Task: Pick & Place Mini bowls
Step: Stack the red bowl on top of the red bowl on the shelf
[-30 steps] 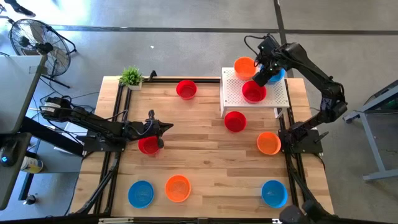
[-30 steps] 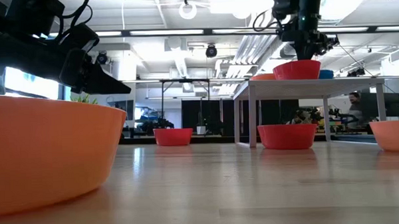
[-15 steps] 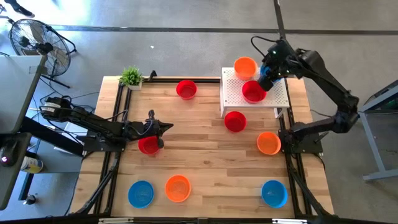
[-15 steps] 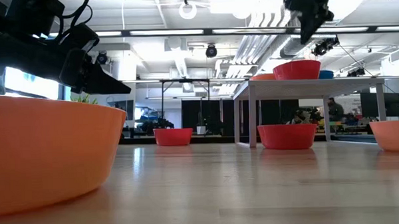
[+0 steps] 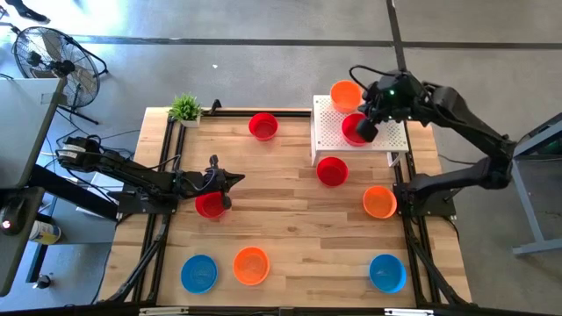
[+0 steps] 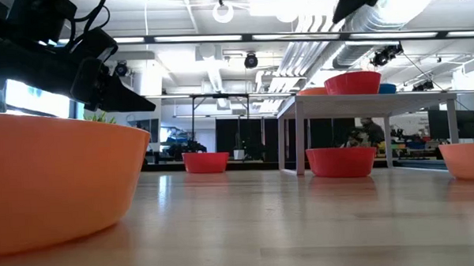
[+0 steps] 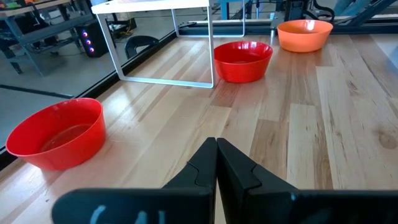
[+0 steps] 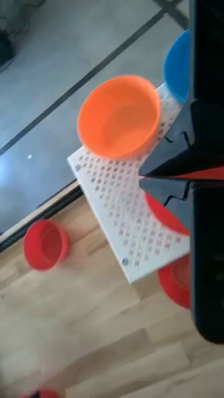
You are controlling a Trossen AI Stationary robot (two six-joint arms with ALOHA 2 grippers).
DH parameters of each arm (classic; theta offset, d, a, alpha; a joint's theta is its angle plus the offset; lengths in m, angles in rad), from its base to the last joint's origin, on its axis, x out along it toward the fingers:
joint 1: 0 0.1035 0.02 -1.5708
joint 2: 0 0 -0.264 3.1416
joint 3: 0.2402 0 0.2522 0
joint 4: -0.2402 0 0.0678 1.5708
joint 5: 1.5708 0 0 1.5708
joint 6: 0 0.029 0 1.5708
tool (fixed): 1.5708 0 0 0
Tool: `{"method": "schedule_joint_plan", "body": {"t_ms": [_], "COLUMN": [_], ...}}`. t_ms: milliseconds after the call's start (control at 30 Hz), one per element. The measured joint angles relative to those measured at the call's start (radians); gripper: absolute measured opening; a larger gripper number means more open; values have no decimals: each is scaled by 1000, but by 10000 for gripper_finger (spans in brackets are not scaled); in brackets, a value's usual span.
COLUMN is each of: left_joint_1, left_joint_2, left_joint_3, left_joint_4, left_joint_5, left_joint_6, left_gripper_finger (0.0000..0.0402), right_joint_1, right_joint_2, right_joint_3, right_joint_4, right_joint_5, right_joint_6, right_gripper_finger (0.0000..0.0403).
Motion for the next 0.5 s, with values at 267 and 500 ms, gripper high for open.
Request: {"method": "schedule_joint_plan", "body": {"t_ms": [267,500], "left_joint_1": [0,0], "left_joint_2": [0,0], "left_joint_3": [0,0], "left_joint_4": [0,0], "left_joint_5": [13,16], "left_joint_6": [0,1], "left_gripper_finger": [1,1], "right_joint_1": [64,75], "right_joint_2": [-54,-162], "right_joint_3": [-170,-335], "right_joint_4": [205,336], "right_joint_5": [-38,-121], "right_joint_6": [-37,-45], "right_gripper_finger": [1,1]}}
